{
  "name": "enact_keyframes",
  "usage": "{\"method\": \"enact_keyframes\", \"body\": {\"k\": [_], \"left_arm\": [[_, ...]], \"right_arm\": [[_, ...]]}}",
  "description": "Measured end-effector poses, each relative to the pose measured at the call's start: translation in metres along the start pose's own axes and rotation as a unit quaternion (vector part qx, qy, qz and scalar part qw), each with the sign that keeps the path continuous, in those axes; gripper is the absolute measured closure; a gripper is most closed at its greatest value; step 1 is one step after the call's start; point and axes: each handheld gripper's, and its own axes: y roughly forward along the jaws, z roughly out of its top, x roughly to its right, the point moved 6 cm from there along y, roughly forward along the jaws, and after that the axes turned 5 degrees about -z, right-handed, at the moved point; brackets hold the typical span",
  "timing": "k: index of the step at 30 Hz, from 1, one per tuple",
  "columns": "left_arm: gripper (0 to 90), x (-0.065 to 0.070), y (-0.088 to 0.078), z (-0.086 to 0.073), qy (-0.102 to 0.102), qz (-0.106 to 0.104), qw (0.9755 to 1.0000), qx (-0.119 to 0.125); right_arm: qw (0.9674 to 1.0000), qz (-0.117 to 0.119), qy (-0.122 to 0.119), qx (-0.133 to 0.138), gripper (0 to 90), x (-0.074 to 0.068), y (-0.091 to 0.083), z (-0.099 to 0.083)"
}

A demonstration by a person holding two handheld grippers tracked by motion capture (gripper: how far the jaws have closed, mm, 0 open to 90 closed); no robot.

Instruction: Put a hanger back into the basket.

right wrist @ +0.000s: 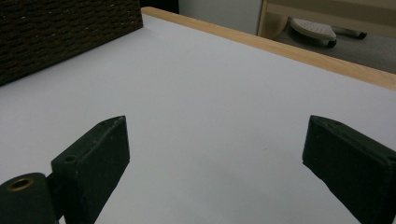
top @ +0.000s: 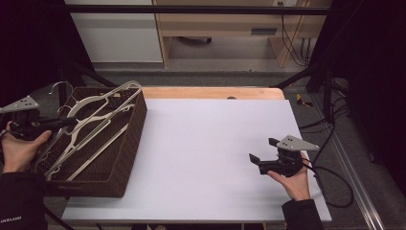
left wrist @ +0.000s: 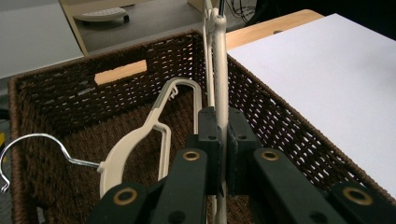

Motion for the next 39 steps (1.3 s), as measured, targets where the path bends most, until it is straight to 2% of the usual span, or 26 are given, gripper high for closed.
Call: {"method": "enact_keyframes", "body": {"k": [5, 8, 13, 16, 18, 21, 22, 24, 26, 28, 30, 31, 33, 34, 37, 39], "left_arm": [[86.7, -0.008, -0.001, -0.010, -0.008, 0.013, 0.9998, -0.016], [86.7, -0.006, 0.002, -0.013, -0.017, 0.000, 0.9997, -0.016], [86.6, 0.001, 0.018, -0.022, -0.021, -0.006, 0.9990, -0.040], [86.3, 0.000, 0.028, -0.032, -0.038, -0.009, 0.9977, -0.056], [86.1, -0.002, 0.035, -0.040, -0.057, -0.015, 0.9961, -0.065], [85.0, -0.004, 0.044, -0.052, -0.075, -0.020, 0.9935, -0.083], [84.9, -0.004, 0.046, -0.055, -0.079, -0.019, 0.9931, -0.085], [84.8, -0.009, 0.045, -0.061, -0.089, 0.000, 0.9917, -0.093], [84.3, -0.013, 0.044, -0.063, -0.101, 0.012, 0.9915, -0.081], [83.3, -0.014, 0.043, -0.064, -0.102, 0.031, 0.9905, -0.086], [75.9, -0.013, 0.038, -0.062, -0.102, 0.052, 0.9899, -0.085], [72.4, -0.014, 0.035, -0.060, -0.099, 0.068, 0.9899, -0.076], [65.7, -0.013, 0.028, -0.058, -0.104, 0.088, 0.9888, -0.059], [63.1, -0.011, 0.024, -0.056, -0.104, 0.093, 0.9890, -0.047], [57.7, -0.004, 0.014, -0.051, -0.101, 0.091, 0.9906, -0.011], [52.6, 0.004, 0.010, -0.048, -0.089, 0.091, 0.9919, -0.001]], "right_arm": [[1.0000, 0.000, -0.002, 0.000, 7.7, 0.000, 0.000, 0.000], [1.0000, -0.001, 0.001, -0.001, 7.7, 0.000, -0.001, 0.000], [1.0000, -0.002, 0.002, -0.001, 7.5, 0.001, -0.001, 0.000], [1.0000, -0.001, 0.001, -0.001, 7.5, 0.001, -0.001, 0.000], [1.0000, -0.002, 0.002, -0.001, 7.3, 0.001, -0.001, 0.000], [1.0000, -0.001, 0.002, 0.001, 7.4, 0.001, -0.002, 0.000], [1.0000, -0.002, 0.002, 0.002, 7.4, 0.001, -0.002, 0.000], [1.0000, -0.002, 0.002, 0.002, 7.4, 0.002, -0.002, 0.000], [1.0000, -0.001, 0.003, 0.000, 7.3, 0.001, -0.001, 0.000], [1.0000, -0.001, 0.003, -0.002, 7.3, 0.000, 0.000, -0.001], [1.0000, -0.001, 0.001, -0.003, 7.2, 0.000, 0.001, -0.001], [1.0000, -0.001, 0.001, -0.003, 7.1, 0.000, 0.001, -0.001], [1.0000, -0.001, 0.001, -0.002, 7.1, 0.000, 0.001, -0.001], [1.0000, -0.002, 0.002, -0.003, 7.1, 0.000, 0.000, -0.001], [1.0000, -0.001, 0.001, -0.001, 7.0, 0.000, 0.000, -0.001], [1.0000, -0.001, 0.001, 0.000, 6.9, 0.000, 0.000, -0.001]]}}
